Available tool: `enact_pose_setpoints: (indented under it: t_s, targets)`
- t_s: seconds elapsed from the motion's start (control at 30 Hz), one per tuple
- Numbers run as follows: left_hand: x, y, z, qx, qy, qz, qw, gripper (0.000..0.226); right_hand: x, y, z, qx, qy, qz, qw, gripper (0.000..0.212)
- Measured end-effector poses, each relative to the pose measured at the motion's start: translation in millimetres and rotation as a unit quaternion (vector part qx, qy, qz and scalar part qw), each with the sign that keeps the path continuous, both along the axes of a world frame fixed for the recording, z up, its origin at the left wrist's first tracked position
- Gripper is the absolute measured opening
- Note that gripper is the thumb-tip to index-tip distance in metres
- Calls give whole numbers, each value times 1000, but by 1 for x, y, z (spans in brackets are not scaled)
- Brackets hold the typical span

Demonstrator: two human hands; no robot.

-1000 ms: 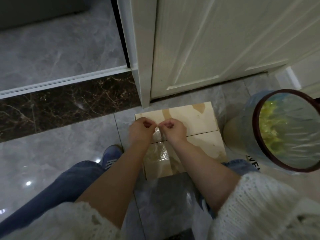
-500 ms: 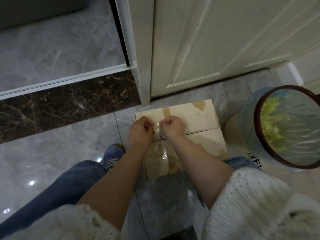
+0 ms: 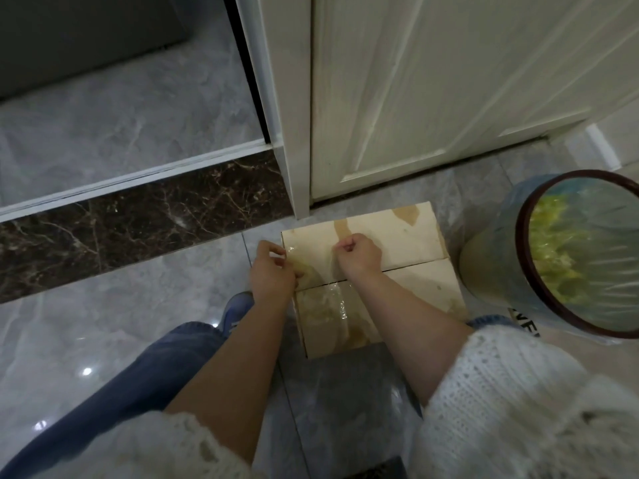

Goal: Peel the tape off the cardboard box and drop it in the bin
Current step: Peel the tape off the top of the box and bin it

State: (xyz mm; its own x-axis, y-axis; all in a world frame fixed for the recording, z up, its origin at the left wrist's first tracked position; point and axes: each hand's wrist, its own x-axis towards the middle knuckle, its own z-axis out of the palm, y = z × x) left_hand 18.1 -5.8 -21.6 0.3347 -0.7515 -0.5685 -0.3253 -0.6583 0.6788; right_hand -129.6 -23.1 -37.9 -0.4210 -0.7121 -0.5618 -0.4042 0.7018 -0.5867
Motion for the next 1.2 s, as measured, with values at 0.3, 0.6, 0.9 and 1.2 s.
enact_pose_setpoints:
  t_s: [0.3, 0.6, 0.9, 1.2]
  targets:
    - [2, -5, -4, 36, 121, 130, 983, 16, -10, 15, 11, -69, -82, -10, 994, 32]
    - [-2, -9, 1, 34, 220, 156, 962, 16, 6, 17, 7, -160, -7, 184, 970, 25]
    - [0, 30, -5, -39, 55, 146, 987, 29, 12, 8, 3, -96, 8, 174, 980, 7]
    - [-27, 84, -27, 67, 136, 97, 984, 45, 5, -6, 10, -51, 10, 202, 978, 9]
